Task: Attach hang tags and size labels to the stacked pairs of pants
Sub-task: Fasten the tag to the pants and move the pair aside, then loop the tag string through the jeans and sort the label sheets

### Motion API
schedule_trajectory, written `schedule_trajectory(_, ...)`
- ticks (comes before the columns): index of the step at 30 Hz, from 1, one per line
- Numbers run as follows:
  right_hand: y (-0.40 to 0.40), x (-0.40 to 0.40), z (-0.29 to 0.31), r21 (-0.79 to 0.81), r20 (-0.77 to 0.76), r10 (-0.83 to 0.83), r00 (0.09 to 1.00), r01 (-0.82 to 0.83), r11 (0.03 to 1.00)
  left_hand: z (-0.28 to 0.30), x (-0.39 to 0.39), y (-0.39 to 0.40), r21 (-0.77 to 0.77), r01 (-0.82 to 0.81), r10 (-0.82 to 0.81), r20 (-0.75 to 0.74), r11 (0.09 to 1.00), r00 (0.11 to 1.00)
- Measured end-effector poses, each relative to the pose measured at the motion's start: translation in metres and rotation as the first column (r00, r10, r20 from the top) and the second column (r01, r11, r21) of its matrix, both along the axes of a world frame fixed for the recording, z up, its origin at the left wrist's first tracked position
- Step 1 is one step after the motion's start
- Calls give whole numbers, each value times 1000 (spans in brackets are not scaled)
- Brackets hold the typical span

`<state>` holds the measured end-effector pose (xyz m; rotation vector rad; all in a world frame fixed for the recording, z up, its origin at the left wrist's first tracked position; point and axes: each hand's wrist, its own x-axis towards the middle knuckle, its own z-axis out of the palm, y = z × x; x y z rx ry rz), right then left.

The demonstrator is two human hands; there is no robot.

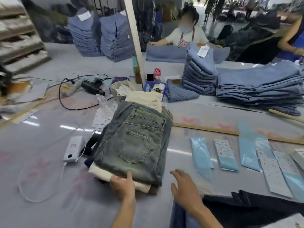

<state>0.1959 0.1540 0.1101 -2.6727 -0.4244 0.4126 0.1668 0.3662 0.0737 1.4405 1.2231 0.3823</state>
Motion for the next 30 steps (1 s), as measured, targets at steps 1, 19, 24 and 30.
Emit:
schedule_trajectory(1, 19, -1, -7, 33, -78, 39, 996, -37, 999, 1, 3, 16, -117, -59, 63, 26, 991, 998)
schedule_trajectory(19, 50, -19, 4, 482, -551, -116, 826, 429, 763, 33, 83, 30, -610, -54, 226, 208, 790, 952)
schedule_trajectory(24, 43, 4, 27, 583, -663, -207, 719, 670, 460, 52, 91, 21, -354, -29, 90, 159, 935, 983)
schedule_trajectory(30, 28, 19, 14, 337, -939, -17, 343, 912, -236, 138, 71, 10, -431, 207, 114, 609, 878, 785)
